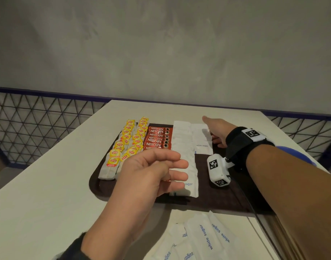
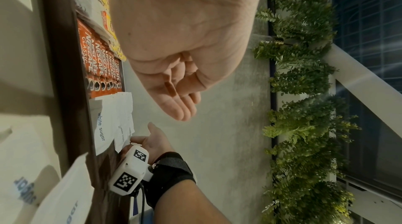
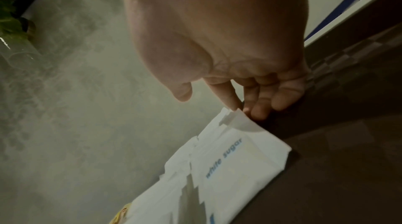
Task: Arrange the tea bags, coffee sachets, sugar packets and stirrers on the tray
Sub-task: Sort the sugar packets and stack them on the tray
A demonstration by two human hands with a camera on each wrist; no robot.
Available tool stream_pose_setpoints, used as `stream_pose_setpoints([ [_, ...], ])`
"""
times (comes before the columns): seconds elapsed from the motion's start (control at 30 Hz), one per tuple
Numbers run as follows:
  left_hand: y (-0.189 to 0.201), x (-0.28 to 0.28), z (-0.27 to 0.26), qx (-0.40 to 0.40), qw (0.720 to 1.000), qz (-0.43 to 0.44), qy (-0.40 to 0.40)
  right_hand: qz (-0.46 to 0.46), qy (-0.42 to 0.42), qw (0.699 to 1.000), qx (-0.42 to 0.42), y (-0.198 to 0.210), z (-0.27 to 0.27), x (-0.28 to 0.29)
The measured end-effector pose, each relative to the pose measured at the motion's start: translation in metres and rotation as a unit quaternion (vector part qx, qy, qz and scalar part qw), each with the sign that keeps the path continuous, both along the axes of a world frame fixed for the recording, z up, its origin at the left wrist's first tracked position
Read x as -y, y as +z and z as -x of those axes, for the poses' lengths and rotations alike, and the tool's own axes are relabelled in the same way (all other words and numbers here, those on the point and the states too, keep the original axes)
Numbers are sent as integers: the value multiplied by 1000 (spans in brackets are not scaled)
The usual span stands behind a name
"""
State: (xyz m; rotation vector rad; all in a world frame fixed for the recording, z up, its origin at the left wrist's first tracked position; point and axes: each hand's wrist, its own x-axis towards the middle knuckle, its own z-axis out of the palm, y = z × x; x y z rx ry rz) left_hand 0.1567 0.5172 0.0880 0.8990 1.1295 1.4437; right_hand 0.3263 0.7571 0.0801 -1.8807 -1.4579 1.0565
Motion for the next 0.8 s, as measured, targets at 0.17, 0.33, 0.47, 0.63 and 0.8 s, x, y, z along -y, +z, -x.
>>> stream_pose_setpoints([
  [0.17,1,-1,5,-6,1000,-2,5,-147,39,981,121,35,-2,35],
  [0.33,4,2,6,-1,1000,-12,23,-171,237,932,213,65,-3,138],
  [0.47,4,5,10,4,999,-29,29,-98,384,883,253,53,2,226],
  [0.63,5,9,8,-5,999,-37,24,-127,376,820,412,20,-4,255],
  [0.8,6,13,6,-24,999,-37,5,-102,378,807,442,9,-12,276],
])
